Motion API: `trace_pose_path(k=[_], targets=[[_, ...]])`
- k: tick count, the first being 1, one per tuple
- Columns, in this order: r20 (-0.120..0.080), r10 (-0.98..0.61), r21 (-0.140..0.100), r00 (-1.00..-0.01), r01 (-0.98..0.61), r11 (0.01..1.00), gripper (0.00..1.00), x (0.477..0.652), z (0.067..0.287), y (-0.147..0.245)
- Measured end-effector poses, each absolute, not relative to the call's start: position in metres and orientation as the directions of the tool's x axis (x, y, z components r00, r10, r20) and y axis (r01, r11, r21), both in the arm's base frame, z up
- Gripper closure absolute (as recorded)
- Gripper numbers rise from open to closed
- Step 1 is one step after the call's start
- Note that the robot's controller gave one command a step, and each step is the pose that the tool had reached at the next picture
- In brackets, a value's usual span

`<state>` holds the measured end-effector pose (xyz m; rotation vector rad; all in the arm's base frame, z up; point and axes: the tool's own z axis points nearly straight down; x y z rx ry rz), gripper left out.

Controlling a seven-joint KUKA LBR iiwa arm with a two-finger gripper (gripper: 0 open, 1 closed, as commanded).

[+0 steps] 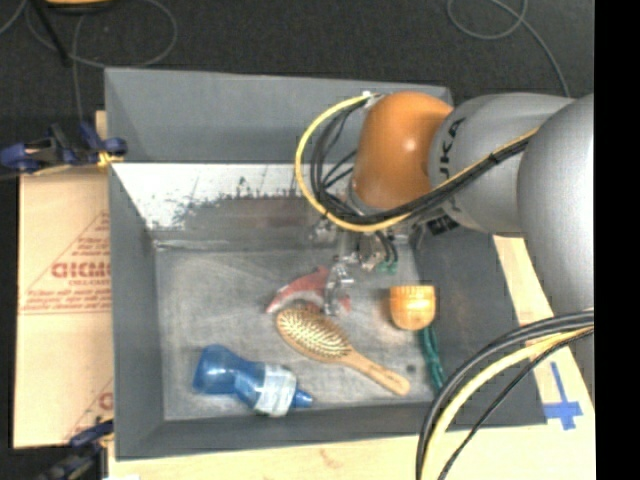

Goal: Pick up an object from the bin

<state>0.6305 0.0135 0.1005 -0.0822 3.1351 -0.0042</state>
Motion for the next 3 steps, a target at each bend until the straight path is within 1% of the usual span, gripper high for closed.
trace_pose_path(k=[1, 2, 3], targets=[[-0.007, 0.065, 0.003, -0.998, 0.065, 0.998, 0.00, 0.6233, 0.0804, 0.0039], [-0.016, 0.093, 0.002, -0.996, 0.093, 0.996, 1.00, 0.6255, 0.0752, 0.0008], [-0.016, 0.093, 0.002, -0.996, 0.093, 0.996, 1.00, 0.6255, 0.0752, 0.0008]])
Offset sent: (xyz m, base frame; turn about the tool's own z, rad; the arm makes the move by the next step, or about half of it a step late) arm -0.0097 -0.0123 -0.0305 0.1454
